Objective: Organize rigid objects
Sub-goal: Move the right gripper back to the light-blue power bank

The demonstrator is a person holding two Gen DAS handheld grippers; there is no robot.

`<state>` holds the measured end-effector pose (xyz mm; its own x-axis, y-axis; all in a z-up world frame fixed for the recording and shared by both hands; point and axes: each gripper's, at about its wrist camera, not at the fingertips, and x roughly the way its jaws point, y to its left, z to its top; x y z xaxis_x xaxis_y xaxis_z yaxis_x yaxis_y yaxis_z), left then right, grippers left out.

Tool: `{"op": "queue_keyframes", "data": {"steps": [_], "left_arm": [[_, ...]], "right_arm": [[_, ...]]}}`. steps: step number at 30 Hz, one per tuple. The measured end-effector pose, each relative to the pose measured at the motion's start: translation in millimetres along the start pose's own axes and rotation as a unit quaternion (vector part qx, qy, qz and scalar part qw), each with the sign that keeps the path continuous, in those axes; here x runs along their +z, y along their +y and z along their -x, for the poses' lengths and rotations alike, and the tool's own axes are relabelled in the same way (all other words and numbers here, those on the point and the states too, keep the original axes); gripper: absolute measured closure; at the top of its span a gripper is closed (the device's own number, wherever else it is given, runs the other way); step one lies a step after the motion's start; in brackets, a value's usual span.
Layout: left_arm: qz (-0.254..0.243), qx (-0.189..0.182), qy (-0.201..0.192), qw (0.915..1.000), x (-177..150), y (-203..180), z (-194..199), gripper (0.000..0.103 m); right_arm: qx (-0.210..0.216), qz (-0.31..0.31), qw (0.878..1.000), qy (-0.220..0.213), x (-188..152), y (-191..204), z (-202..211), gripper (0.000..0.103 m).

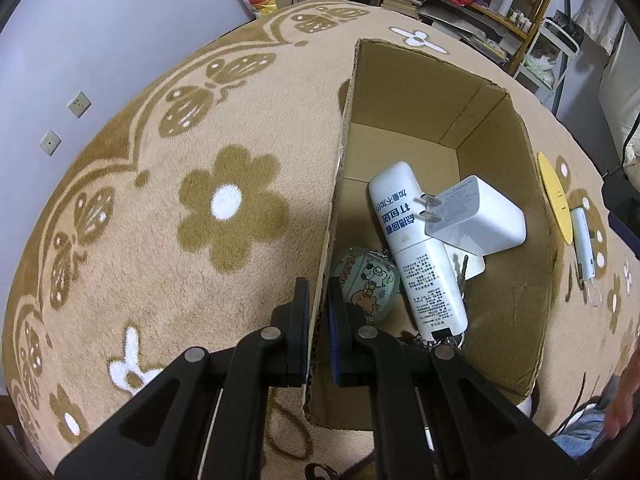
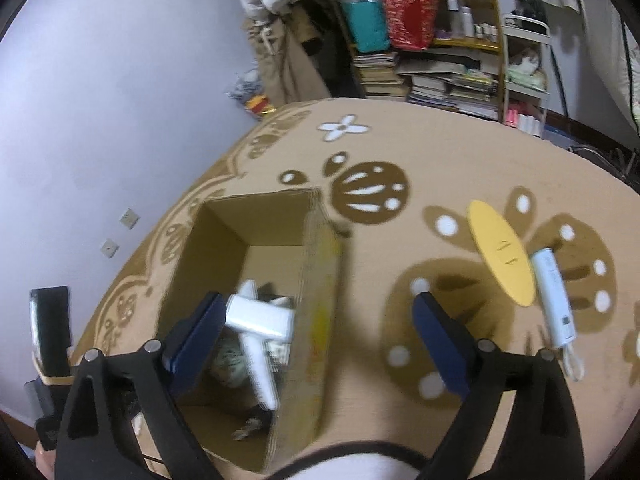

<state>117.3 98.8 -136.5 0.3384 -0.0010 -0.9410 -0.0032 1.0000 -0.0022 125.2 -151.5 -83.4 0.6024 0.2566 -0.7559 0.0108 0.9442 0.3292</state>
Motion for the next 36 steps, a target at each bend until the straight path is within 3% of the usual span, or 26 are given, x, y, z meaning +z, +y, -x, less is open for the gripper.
{"op": "queue_keyframes", "data": {"steps": [9, 12, 24, 25, 29, 32, 36], "left_arm": [[0.003, -0.001, 0.001, 1.0, 1, 0, 1, 0.095], [0.0, 0.002, 0.001, 1.0, 1, 0, 1, 0.095], [-0.004, 0.007, 0.003, 1.0, 3, -3, -1, 0.096], [-0.005, 0.008, 0.003, 1.0, 3, -2, -1, 0.096], [-0.007, 0.01, 0.002, 0.9999, 3, -2, -1, 0.096], [-0.005, 0.008, 0.002, 0.9999, 3, -2, -1, 0.096], [-0.005, 0.008, 0.002, 0.9999, 3, -2, -1, 0.096]], "right_arm": [[-0.086, -0.029, 0.996, -0.008, 29, -69, 9, 0.004], [-0.106, -0.065, 0.992, 0.017, 33, -101, -2, 0.004], [-0.199, -0.096, 0.974, 0.042, 2, -172, -29, 0.004], [-0.204, -0.104, 0.973, 0.041, -2, -178, -31, 0.006], [-0.206, -0.13, 0.968, 0.057, -13, -200, -42, 0.033], [-0.2, -0.136, 0.968, 0.061, -20, -211, -47, 0.047], [-0.186, -0.145, 0.97, 0.059, -24, -216, -49, 0.051]]}}
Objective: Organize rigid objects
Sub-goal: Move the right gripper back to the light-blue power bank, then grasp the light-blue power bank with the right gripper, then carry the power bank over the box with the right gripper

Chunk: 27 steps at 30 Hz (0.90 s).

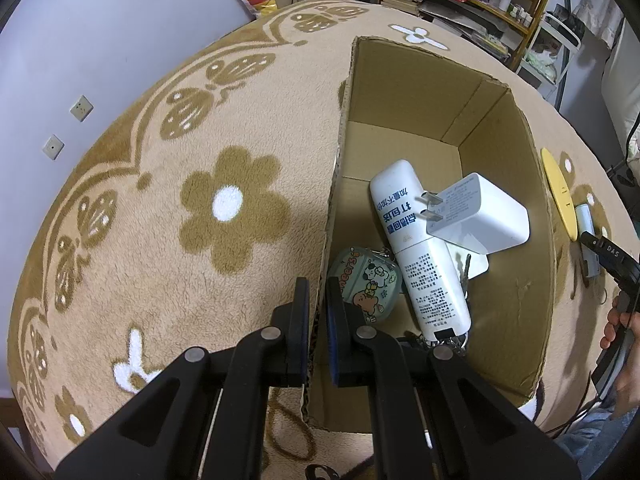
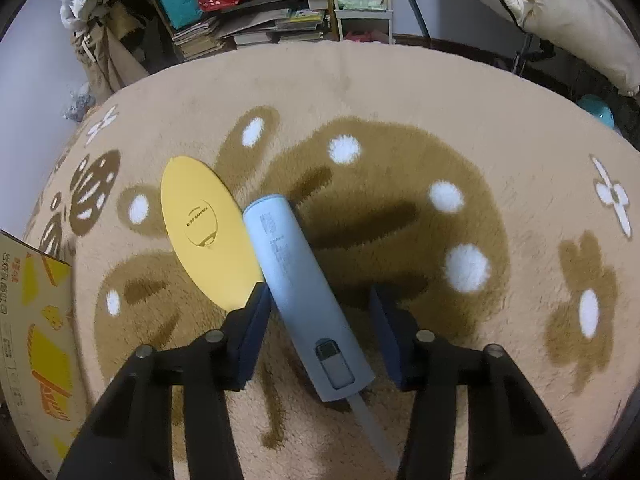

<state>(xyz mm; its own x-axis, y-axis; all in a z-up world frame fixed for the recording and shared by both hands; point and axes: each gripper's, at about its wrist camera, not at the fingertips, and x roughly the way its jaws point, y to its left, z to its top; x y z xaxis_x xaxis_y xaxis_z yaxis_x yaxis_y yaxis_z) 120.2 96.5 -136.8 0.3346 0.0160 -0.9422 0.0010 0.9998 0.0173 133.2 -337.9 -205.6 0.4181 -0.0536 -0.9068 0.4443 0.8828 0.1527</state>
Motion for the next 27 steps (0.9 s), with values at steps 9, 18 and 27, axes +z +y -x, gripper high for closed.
{"op": "queue_keyframes", "data": {"steps": [9, 18, 27], "left_arm": [[0.0, -0.002, 0.0, 1.0, 0, 1, 0, 0.096], [0.002, -0.004, 0.0, 1.0, -1, 2, 1, 0.095], [0.004, -0.007, 0.0, 1.0, -1, 1, 1, 0.095]], "right_arm": [[-0.015, 0.059, 0.998, -0.026, -11, 23, 5, 0.074], [0.006, 0.076, 0.995, -0.061, -9, 57, 32, 0.074], [0.062, 0.106, 0.985, -0.123, -7, 100, 83, 0.074]]}}
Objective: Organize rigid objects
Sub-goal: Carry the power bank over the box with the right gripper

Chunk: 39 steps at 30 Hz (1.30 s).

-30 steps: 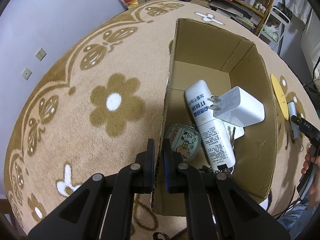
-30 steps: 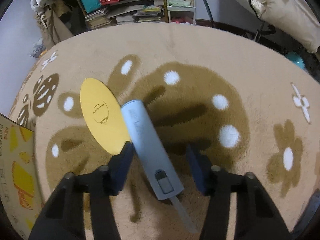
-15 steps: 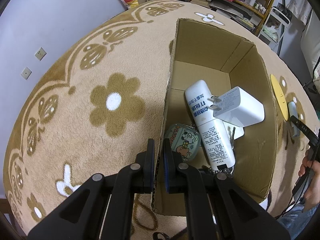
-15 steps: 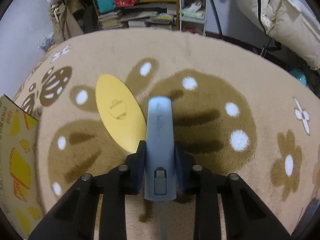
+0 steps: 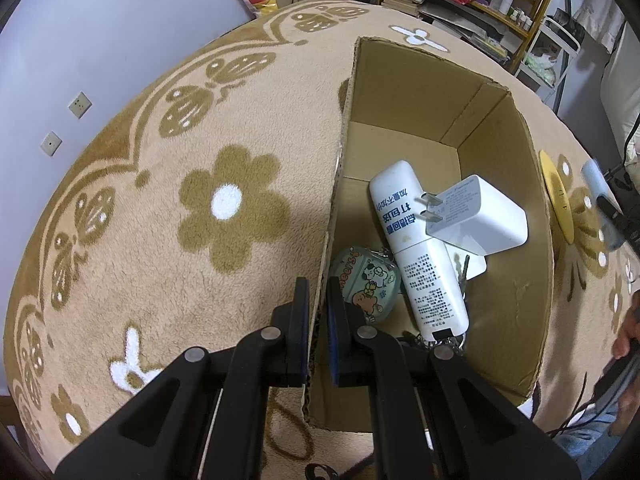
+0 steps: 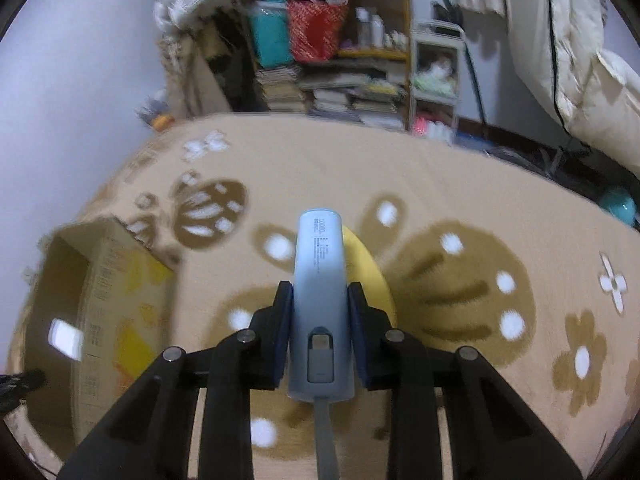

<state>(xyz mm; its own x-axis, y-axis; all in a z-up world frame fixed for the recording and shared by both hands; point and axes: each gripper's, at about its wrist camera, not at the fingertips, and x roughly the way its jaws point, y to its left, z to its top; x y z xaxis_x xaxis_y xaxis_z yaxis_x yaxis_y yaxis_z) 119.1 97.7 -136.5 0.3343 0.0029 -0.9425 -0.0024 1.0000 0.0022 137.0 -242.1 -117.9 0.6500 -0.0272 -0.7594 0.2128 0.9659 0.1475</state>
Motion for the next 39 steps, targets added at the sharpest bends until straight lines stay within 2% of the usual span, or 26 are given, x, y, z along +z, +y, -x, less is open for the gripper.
{"op": "queue_keyframes", "data": {"steps": [6, 15, 28, 39], "left_arm": [[0.002, -0.001, 0.0, 1.0, 0, 0, 0, 0.095], [0.008, -0.006, 0.001, 1.0, 0, 2, 0, 0.095], [0.008, -0.012, 0.001, 0.9999, 1, 4, -1, 0.095], [0.012, -0.018, 0.001, 0.9998, 3, 6, -2, 0.095]], "right_arm": [[0.062, 0.028, 0.997, -0.043, 18, 46, 37, 0.074], [0.132, 0.074, 0.988, -0.036, 17, 115, 45, 0.074], [0.151, 0.102, 0.983, 0.036, -12, 160, 4, 0.074], [0.134, 0.12, 0.983, 0.045, -19, 166, -5, 0.074]]}}
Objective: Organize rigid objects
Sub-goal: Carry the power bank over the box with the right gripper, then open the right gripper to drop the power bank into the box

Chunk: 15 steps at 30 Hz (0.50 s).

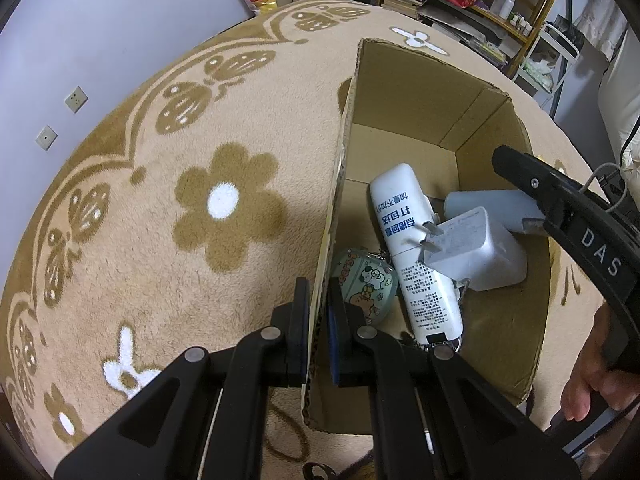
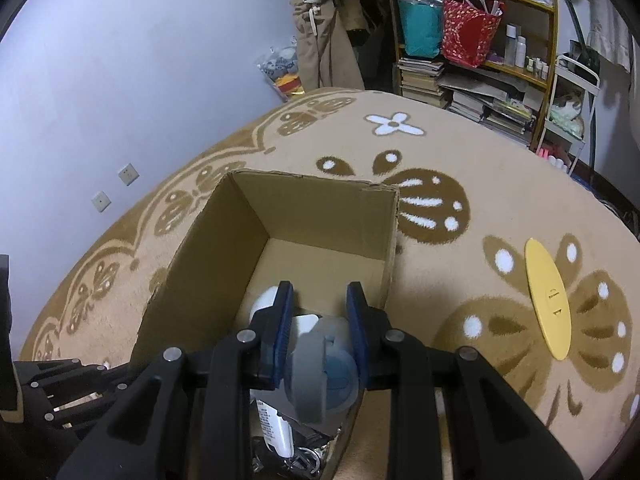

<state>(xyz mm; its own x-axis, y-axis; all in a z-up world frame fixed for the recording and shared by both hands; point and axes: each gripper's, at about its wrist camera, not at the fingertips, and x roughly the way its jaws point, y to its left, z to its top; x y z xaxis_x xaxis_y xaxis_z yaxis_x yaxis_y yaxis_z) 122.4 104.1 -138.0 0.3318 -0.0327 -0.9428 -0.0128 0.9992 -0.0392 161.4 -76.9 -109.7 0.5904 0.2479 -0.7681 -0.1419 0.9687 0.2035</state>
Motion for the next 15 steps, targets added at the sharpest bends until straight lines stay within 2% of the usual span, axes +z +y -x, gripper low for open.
{"op": "queue_keyframes", "data": {"steps": [7, 10, 15], "left_arm": [[0.0, 0.0, 0.0, 1.0, 0, 0, 0, 0.095], [0.0, 0.0, 0.0, 1.0, 0, 0, 0, 0.095], [-0.003, 0.001, -0.001, 1.0, 0, -1, 0, 0.095]], "right_arm": [[-0.002, -0.007, 1.0, 0.005, -1, -4, -1, 0.074], [0.014, -0.016, 1.0, 0.008, 0, -7, 0, 0.074], [0.032, -0.01, 0.999, -0.017, 5, -6, 14, 0.072]]}}
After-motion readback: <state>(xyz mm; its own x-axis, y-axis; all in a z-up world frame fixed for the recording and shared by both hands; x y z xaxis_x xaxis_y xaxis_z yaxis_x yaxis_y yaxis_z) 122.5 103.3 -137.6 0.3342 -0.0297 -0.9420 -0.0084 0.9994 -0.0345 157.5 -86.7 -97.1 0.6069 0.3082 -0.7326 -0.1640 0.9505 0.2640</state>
